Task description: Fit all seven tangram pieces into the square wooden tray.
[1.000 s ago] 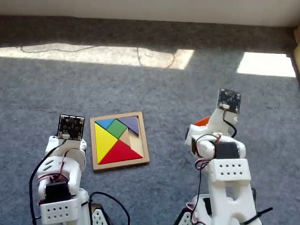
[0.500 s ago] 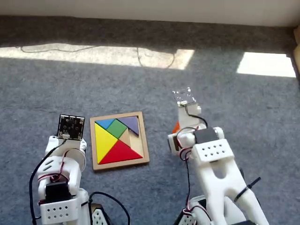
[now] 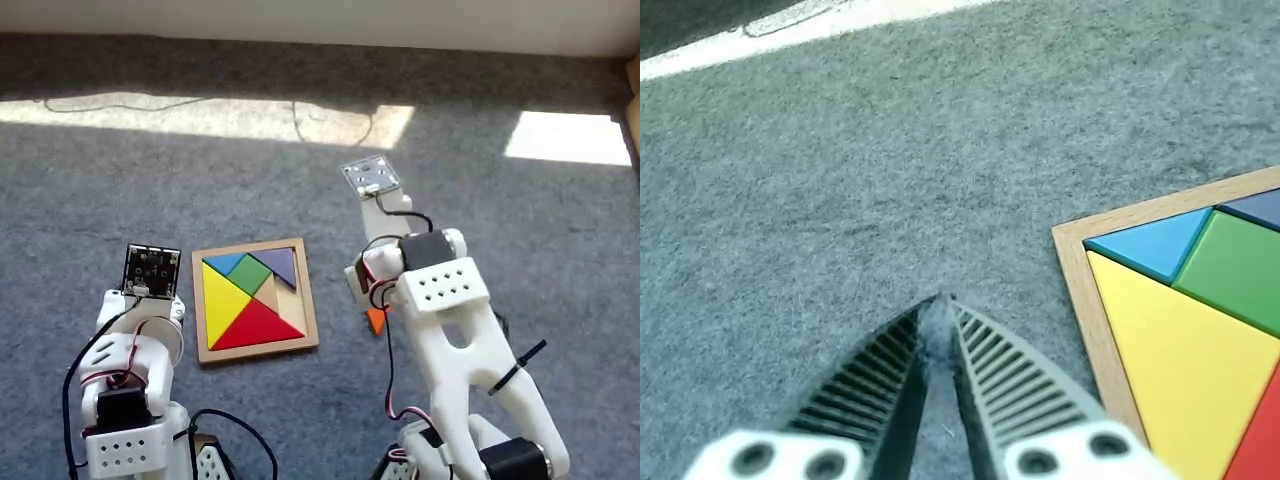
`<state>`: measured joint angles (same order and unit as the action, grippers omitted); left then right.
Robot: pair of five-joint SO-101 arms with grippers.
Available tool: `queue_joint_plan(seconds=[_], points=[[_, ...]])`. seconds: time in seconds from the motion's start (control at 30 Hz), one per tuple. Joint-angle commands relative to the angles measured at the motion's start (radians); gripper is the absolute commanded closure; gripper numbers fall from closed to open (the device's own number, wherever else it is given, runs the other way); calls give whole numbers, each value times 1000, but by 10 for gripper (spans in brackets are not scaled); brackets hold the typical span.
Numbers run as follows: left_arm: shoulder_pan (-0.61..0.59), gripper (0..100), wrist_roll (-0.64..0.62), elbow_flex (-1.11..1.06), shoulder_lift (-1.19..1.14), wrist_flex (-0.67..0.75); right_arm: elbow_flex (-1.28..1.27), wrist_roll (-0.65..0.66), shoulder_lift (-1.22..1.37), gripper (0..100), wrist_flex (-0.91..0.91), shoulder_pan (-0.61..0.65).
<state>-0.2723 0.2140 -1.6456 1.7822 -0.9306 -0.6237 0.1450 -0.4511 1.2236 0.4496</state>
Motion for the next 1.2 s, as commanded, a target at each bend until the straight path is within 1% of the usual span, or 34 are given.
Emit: queue_joint_plan(seconds=[0.0,0.13,0.57,0.73,0.93,1.03,1.17], points=[[8,989,8,8,39,12,39,9,7,721,-12,61],[8,989,8,8,39,12,-15,9,44,721,-94,88],[8,989,8,8,39,12,-154,11,156,721,-321,90],[8,989,8,8,39,12,-153,11,139,721,-329,96],[8,989,8,8,39,14,-179,6,93,721,-328,186],[8,989,8,8,39,14,-206,8,120,721,-334,183],[8,989,8,8,39,12,-208,9,213,721,-338,133]])
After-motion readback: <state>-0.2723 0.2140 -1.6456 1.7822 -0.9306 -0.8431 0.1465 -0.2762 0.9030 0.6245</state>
